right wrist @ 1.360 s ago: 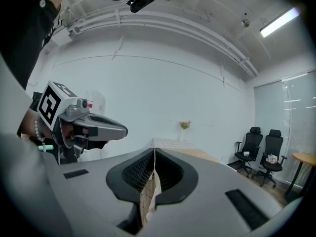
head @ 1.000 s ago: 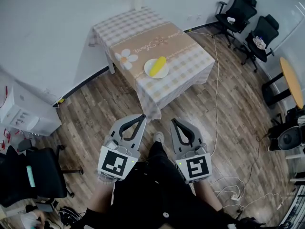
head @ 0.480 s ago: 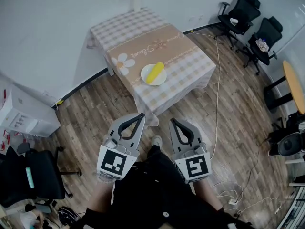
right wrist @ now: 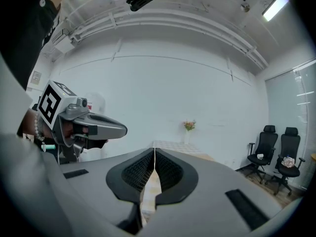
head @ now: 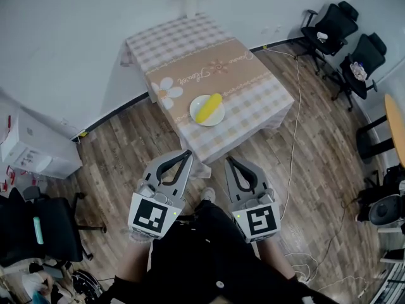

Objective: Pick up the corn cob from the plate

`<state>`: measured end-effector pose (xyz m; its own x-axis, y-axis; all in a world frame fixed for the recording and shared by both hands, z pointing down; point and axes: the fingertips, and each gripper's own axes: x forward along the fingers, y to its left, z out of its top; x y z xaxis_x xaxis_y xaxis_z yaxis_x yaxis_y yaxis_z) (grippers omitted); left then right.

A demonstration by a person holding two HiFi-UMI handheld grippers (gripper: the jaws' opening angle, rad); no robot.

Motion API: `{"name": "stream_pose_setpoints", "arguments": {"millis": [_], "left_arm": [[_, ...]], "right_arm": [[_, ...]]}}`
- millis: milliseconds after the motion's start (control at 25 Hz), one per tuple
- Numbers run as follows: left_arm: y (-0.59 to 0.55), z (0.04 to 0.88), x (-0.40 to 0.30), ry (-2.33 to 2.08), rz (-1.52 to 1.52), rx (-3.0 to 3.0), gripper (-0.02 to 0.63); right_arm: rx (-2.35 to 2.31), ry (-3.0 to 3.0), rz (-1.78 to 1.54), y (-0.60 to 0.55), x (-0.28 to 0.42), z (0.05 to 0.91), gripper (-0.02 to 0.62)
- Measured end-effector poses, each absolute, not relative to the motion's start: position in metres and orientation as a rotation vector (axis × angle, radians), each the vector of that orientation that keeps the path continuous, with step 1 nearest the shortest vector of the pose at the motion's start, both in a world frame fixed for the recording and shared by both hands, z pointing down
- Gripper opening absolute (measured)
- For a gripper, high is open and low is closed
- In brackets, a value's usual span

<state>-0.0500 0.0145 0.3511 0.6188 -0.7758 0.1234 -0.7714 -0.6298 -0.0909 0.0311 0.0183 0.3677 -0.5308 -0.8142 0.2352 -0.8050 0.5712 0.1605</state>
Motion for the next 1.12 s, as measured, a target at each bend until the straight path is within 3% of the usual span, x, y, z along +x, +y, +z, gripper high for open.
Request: {"name": "stream_pose_setpoints", "arguments": {"millis": [1120], "left_arm": [[-0.088,0.337,0.004,1.454,-0.257,-2.702,0.012]], "right_arm": [[1.226,-2.624,-0.071,-0.095,0.084,0.356,0.043]]}}
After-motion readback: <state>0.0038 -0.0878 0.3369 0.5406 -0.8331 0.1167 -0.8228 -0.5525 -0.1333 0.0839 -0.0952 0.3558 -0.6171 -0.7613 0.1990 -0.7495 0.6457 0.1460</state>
